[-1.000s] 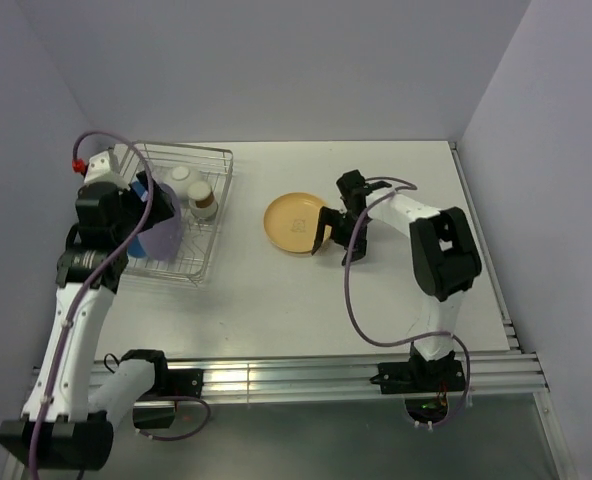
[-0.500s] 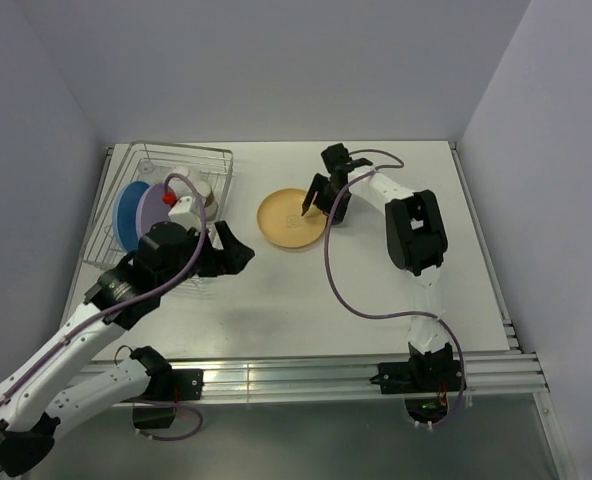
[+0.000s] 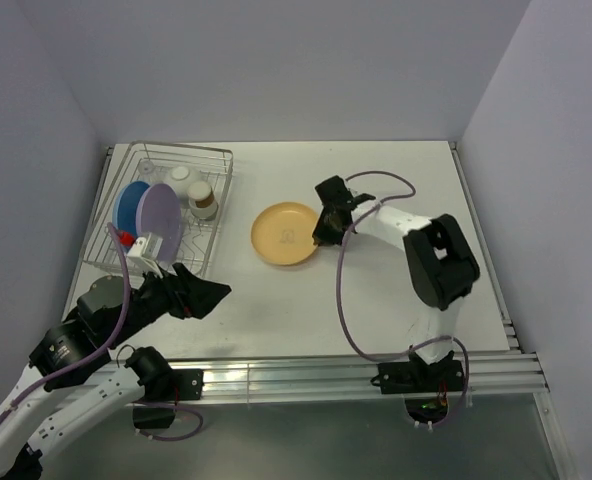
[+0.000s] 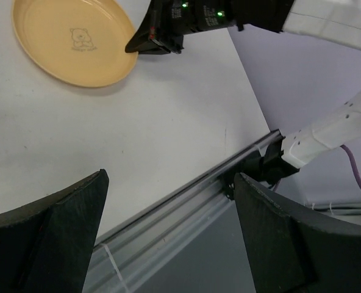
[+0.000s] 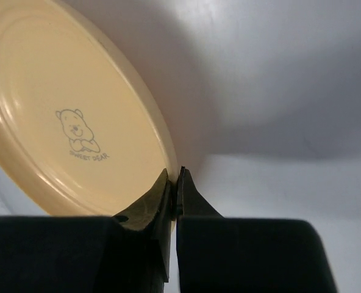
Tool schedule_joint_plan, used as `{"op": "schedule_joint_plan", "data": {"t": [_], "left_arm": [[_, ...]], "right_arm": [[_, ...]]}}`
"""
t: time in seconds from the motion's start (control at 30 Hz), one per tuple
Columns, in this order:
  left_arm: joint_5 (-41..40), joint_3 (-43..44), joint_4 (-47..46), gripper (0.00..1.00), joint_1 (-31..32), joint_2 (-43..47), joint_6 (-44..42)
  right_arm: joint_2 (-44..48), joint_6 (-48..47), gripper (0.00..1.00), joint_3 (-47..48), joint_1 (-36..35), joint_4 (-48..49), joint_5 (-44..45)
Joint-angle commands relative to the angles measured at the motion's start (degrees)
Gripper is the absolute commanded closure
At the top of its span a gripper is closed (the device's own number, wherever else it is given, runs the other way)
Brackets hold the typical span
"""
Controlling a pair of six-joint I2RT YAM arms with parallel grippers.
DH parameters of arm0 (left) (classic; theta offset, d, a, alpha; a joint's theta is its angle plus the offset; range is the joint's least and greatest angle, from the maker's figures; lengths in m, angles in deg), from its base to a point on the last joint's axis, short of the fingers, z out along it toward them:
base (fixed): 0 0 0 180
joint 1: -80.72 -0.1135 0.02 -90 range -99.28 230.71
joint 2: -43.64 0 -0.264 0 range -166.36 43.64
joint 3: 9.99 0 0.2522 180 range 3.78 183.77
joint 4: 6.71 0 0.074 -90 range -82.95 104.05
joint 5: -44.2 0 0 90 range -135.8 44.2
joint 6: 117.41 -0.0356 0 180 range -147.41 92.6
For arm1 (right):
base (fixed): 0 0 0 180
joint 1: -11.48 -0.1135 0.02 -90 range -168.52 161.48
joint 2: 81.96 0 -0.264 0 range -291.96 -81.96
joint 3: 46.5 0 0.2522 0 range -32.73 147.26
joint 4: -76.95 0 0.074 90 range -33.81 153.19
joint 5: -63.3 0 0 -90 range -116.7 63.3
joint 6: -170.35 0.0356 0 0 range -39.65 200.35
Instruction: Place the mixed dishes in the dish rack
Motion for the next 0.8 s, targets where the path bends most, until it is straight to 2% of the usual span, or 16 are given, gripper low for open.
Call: {"op": "schedule_joint_plan", "data": {"t": [0.0, 0.03, 0.1, 0.17, 0.2, 0.27, 0.3, 0.47, 0.5, 0.6, 0.77], "left_arm": [[5.5, 3.3, 2.0, 0.11, 0.2, 0.8, 0.9], [7.3, 4.3, 2.4, 0.17, 0.2, 0.9, 0.2], [7.8, 4.6, 3.7, 0.20, 0.2, 1.1, -1.4], [8.2, 3.4, 3.9, 0.20, 0.2, 1.3, -1.7], [8.7, 2.7, 2.8, 0.20, 0.2, 1.5, -1.5], [11.2, -0.2, 0.7, 0.18, 0.1, 2.2, -0.4], [11.6, -1.3, -0.4, 0.18, 0.2, 2.6, 0.3], [13.5, -9.9, -10.2, 0.15, 0.2, 7.7, 6.9], [14.1, -10.9, -11.6, 0.23, 0.1, 8.3, 7.6], [16.8, -13.1, -15.2, 0.30, 0.1, 8.5, 9.0], [18.8, -10.1, -12.2, 0.24, 0.1, 4.0, 5.9]], "right_arm": [[14.6, 0.7, 1.00, -9.4, -4.6, -2.8, 7.4], [17.6, 1.4, 1.00, -14.1, -5.5, -1.6, 7.8], [26.3, 2.0, 1.00, -20.9, -8.0, -0.4, 7.6], [32.1, 3.4, 1.00, -25.1, -9.6, -0.3, 7.1], [38.5, 4.0, 1.00, -29.3, -11.3, -0.7, 7.1], [45.7, 5.9, 1.00, -33.4, -13.3, -0.9, 6.4], [53.1, 6.7, 1.00, -35.3, -14.3, -1.2, 6.3], [74.2, 10.6, 1.00, -44.0, -18.0, -9.8, 4.7], [79.6, 10.6, 1.00, -44.8, -18.0, -11.5, 4.6], [86.5, 10.3, 1.00, -44.8, -18.0, -17.0, 4.6], [89.1, 8.3, 1.00, -45.9, -18.0, -17.2, 1.8]]}}
